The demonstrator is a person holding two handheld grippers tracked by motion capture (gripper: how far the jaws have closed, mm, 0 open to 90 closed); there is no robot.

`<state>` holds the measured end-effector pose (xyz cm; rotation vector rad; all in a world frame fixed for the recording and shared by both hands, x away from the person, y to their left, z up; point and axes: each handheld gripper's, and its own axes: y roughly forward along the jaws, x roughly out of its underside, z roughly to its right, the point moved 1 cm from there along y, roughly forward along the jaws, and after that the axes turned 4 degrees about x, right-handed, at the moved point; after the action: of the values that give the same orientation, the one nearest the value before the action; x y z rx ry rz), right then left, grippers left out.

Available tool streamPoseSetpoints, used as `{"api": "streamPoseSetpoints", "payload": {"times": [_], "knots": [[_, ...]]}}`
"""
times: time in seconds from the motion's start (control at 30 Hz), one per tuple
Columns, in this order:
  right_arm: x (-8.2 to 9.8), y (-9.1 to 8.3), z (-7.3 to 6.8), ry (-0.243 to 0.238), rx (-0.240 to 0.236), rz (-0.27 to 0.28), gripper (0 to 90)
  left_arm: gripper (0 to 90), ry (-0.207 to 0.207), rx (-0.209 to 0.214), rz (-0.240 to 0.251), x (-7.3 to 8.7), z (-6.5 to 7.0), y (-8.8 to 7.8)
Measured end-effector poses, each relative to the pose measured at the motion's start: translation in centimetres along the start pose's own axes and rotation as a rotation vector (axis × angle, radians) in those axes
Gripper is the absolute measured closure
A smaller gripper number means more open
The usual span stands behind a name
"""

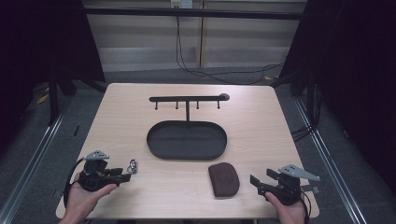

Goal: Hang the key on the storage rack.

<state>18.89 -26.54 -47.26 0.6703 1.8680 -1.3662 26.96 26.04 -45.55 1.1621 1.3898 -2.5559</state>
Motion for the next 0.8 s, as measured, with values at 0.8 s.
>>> {"api": "streamPoseSetpoints", "payload": {"times": [0.8], "knots": [[0.0,0.4,0.0,0.011,-0.016,-0.029,24.0,47.7,-0.079,-0.051,-0.224,-4.4,-1.5,2.5]]}}
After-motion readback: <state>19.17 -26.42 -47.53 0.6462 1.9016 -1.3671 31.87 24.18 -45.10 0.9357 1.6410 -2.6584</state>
